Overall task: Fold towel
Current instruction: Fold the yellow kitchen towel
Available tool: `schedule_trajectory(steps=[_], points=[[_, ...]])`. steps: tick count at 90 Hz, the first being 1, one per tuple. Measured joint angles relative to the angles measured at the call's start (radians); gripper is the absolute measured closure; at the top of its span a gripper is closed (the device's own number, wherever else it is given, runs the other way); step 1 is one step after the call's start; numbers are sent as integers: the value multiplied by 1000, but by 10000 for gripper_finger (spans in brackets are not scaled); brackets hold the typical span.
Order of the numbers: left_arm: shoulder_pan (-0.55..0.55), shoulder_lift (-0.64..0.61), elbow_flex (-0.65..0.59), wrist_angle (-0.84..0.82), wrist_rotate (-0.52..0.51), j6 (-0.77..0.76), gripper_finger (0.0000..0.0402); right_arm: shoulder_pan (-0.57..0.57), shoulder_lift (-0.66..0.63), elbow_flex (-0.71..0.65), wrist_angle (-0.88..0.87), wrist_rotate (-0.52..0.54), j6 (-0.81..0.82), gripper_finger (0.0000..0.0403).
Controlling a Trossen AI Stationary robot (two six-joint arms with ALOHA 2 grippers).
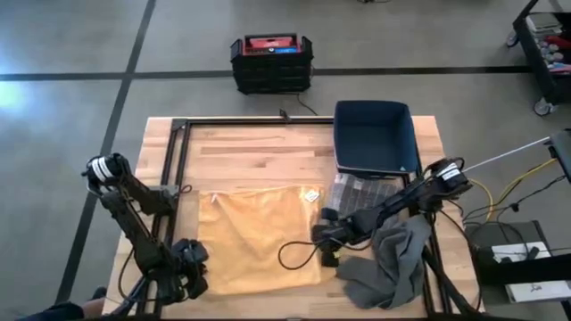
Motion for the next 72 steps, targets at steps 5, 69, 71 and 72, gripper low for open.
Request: schedule_trajectory(steps=[5, 69, 71, 72], points=[[0, 0, 0, 3, -8, 0, 327, -1, 2, 5, 29, 10, -23, 391], [-2, 0, -7, 7, -11, 1, 327, 134, -230, -134, -245, -13, 277, 400], [-2, 0, -7, 8, -11, 1, 327, 139, -229, -140, -263, -13, 292, 400], [-2, 0, -7, 10, -11, 1, 327, 140, -227, -142, -269, -13, 296, 400]])
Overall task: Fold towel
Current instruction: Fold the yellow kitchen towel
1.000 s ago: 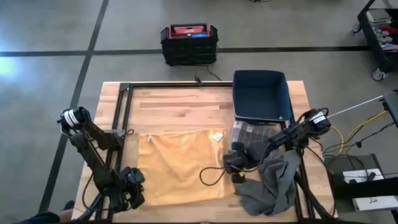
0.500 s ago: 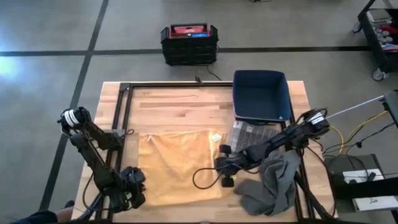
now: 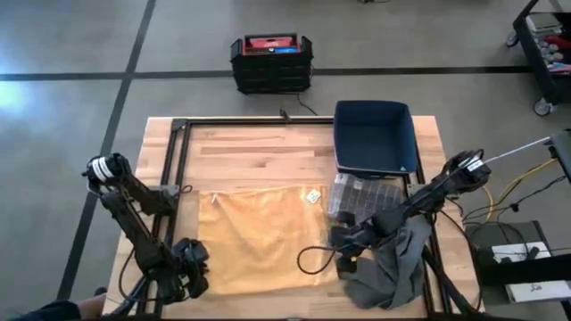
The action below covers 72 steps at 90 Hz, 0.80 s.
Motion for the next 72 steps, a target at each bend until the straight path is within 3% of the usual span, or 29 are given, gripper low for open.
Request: schedule_trajectory(steps=[10, 28, 39, 53, 72], points=[[0, 0, 0, 4, -10, 0, 327, 10, 25, -6, 42, 1, 0, 400], [0, 0, 0, 13, -95, 20, 327, 7, 57, -4, 285, 13, -89, 400], [-2, 0, -5, 13, -77, 23, 327, 9, 90, -4, 179, 19, -70, 400], [-14, 0, -12, 13, 71, -11, 327, 31, 93, 1, 26, 11, 16, 400], [-23, -13, 4, -7, 125, -45, 327, 30, 49, 64, 27, -11, -6, 400]])
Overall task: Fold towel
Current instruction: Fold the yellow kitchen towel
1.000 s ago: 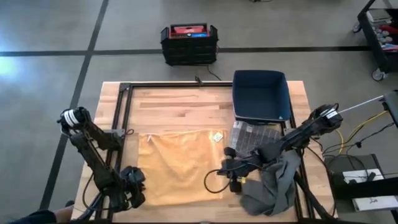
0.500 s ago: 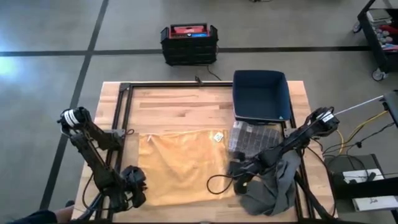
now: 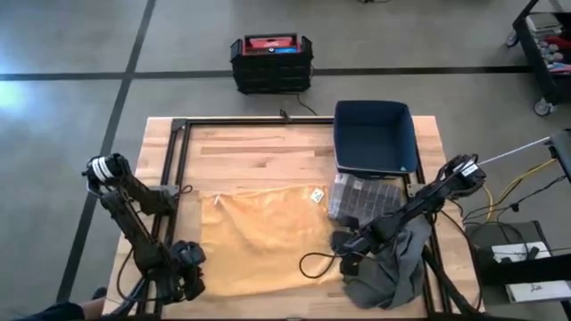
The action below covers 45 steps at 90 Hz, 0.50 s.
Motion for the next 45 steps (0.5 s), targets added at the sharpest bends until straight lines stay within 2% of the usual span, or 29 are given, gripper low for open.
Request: schedule_trajectory(steps=[6, 17, 27, 35, 45], points=[[5, -23, 30, -9, -70, 25, 327, -11, -5, 57, 54, 16, -61, 400], [18, -66, 69, -87, -286, 46, 327, -43, 31, 130, 184, 145, -250, 400], [66, -114, 76, -125, -396, 91, 327, -114, 79, 193, 242, 185, -417, 401], [142, -124, 52, -134, -380, 166, 327, -192, 130, 236, 223, 151, -455, 400], [259, -120, 5, -128, -248, 262, 327, -282, 201, 281, 151, 71, -505, 401]])
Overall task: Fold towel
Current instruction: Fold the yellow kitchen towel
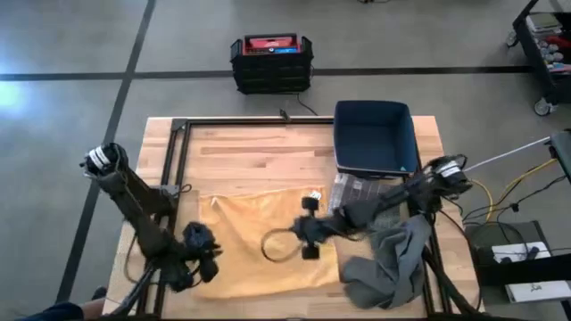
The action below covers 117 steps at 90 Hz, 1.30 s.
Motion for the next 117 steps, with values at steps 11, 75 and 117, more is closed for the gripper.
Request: schedule_trajectory(steps=[11, 75, 117], points=[[103, 25, -95, 62, 197, 72, 327, -86, 57, 72, -33, -18, -3, 401], [-120, 1, -181, 192, 150, -226, 327, -283, 49, 158, -476, -11, -31, 401], [102, -191, 36, -340, -32, -78, 327, -202, 47, 132, -339, -299, -138, 401]])
